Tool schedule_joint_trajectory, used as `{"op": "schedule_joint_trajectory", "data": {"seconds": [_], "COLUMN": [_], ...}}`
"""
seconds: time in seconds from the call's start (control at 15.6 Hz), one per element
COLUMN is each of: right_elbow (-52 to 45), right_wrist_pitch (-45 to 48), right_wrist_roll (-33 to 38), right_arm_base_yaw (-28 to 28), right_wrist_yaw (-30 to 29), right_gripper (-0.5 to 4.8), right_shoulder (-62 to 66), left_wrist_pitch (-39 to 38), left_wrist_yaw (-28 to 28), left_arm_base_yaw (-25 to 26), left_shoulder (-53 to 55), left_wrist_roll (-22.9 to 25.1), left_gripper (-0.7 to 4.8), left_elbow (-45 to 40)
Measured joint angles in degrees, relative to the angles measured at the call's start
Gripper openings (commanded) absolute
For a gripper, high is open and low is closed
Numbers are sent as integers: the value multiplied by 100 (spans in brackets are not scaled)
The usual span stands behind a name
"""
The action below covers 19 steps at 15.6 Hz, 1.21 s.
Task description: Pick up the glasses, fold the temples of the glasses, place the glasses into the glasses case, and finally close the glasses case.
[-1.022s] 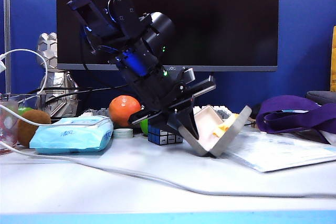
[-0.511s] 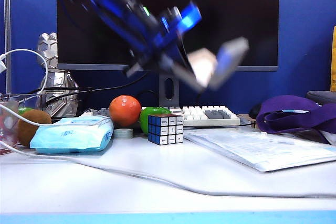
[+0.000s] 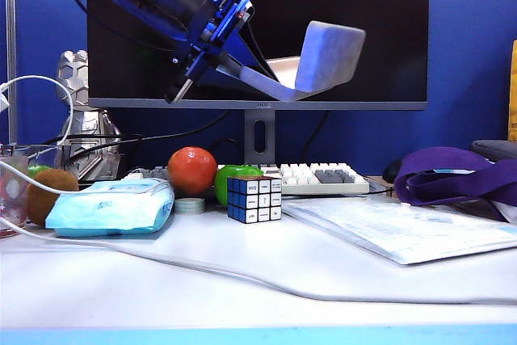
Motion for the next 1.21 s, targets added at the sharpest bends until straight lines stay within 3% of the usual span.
{"op": "schedule_joint_trajectory", "data": {"seconds": [0.13,0.19,0.38,0.51,0.64,0.7,0.83,1.02,1.21], "right_elbow": [0,0,0,0,-2,0,-2,-2,-2], "right_wrist_pitch": [-420,-555,-1189,-1421,-1582,-1703,-2002,-2826,-3099], "right_wrist_roll": [-439,-590,-1193,-1237,-1390,-1718,-2096,-3259,-4216], "right_arm_base_yaw": [2,2,26,39,44,179,417,973,966], "right_wrist_yaw": [247,334,503,503,505,579,756,1329,1703], "right_gripper": [-6,-5,-5,-5,-6,-5,-5,-5,-5], "right_shoulder": [0,0,11,127,227,289,389,538,616], "left_wrist_pitch": [-42,-114,-758,-953,-968,-911,-787,-739,-741], "left_wrist_yaw": [-44,-334,-2979,-3965,-4605,-4959,-5193,-5322,-4865], "left_arm_base_yaw": [-2,-9,-221,-483,-804,-1049,-1211,-1362,-1432], "left_shoulder": [0,-11,-20,-20,-20,-7,74,426,474], "left_wrist_roll": [264,439,1587,2181,2865,3449,3936,4242,4758], "left_gripper": [-6,-6,-6,-6,-6,-6,-6,-6,-6], "left_elbow": [0,0,0,0,0,0,2,-4,-4]}}
